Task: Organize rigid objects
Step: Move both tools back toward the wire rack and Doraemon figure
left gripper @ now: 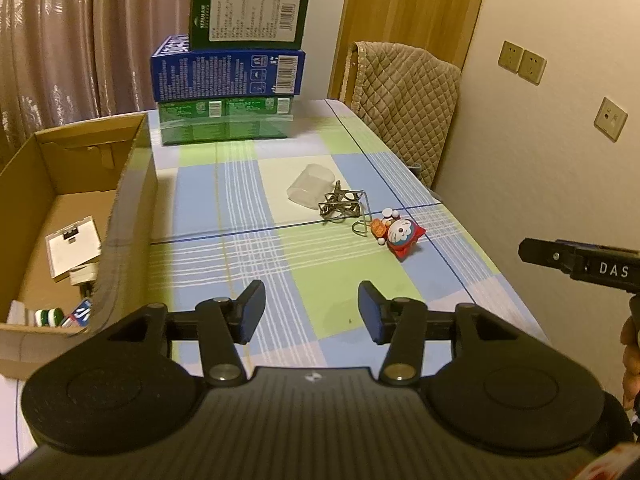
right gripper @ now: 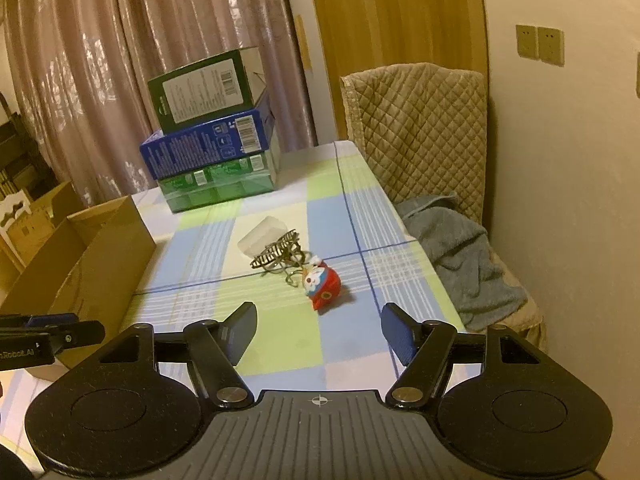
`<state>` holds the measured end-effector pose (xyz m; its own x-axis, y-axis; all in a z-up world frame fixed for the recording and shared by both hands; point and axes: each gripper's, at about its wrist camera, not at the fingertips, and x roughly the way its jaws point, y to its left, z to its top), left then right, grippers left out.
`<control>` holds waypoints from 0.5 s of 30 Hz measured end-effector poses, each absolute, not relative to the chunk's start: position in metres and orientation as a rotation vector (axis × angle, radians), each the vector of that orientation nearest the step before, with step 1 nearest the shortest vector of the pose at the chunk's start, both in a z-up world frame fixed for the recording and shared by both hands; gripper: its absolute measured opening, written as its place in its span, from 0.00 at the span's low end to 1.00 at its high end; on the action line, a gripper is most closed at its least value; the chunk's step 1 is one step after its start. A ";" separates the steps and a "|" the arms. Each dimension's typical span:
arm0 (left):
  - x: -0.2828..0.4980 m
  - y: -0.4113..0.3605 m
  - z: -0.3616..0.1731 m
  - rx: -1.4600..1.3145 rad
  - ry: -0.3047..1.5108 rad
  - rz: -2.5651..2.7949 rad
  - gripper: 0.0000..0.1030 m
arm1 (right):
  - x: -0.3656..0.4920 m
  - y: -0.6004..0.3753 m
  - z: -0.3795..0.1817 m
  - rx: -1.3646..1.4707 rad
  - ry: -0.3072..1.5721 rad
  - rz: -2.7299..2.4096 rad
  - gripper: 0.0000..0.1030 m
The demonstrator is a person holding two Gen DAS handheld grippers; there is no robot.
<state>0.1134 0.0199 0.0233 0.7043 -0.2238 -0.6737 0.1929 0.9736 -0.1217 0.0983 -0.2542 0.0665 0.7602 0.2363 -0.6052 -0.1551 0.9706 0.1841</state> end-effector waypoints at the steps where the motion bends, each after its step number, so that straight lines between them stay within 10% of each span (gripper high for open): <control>1: 0.117 0.018 0.022 -0.042 0.756 -0.235 0.45 | 0.102 -0.254 0.064 0.121 0.675 0.217 0.64; 15: 0.182 0.006 -0.019 -0.036 0.788 -0.260 0.50 | 0.171 -0.243 0.016 0.034 0.715 0.258 0.64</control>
